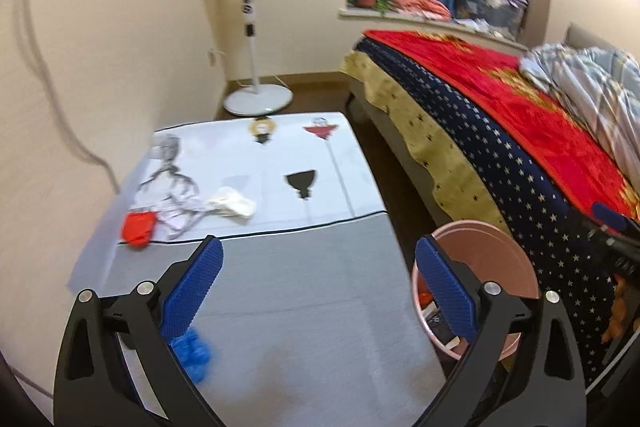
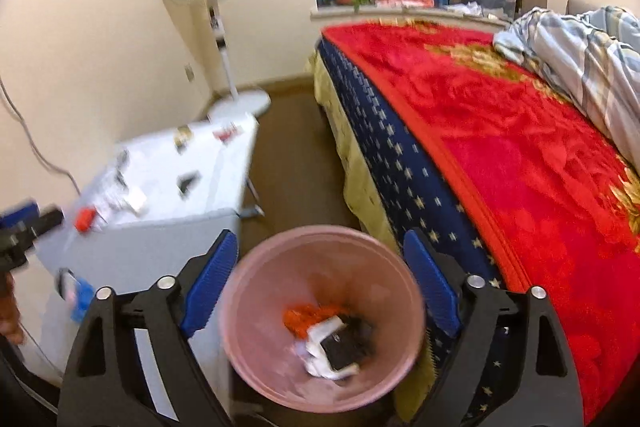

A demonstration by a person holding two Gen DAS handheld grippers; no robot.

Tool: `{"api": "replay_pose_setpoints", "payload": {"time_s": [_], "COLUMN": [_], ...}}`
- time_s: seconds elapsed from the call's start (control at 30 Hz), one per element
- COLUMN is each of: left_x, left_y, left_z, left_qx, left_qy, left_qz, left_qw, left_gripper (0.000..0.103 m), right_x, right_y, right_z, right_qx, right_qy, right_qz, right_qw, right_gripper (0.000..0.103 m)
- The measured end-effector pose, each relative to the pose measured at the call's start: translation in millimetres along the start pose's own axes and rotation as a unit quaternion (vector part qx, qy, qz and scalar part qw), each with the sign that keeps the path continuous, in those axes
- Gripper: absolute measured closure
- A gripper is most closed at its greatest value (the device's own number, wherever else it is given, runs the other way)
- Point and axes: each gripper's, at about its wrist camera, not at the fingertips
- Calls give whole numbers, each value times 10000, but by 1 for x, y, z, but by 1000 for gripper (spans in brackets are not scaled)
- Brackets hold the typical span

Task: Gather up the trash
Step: 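Move both tools back over the table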

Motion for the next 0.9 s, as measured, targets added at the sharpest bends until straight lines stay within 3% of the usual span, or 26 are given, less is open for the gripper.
{"api": "replay_pose_setpoints", "payload": {"time_s": [0.17, 0.3, 0.7, 0.9], "left_x": [33, 45, 42, 34], "left_y": [22, 39, 110, 147], "left_z": [6, 9, -6, -2], "left_qx": [38, -75, 223, 545], "left_qy": [-224, -314, -619, -605], "left_qz": [-339, -787, -1548, -1794], "left_qw": [9992, 9964, 9858, 9804], "left_gripper": [8, 8, 8, 8], "right_x": [47, 64, 50, 36], "right_y": [19, 48, 137, 176], "right_z": [-13, -16, -15, 0], "right_qx": [-285, -125, 294, 689], "right_qy": [-833, -1127, -902, -821], "right_qz": [-666, -927, -1315, -1251], "right_qw": [9939, 9892, 9868, 9863], "right_gripper": [5, 5, 5, 5]}}
Point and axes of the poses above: each gripper's, at about its wrist camera, not at the fingertips, and x roughly against the way its jaws point, y to its left, z to its underside, and after that the axes turned 14 degrees about z, right-handed
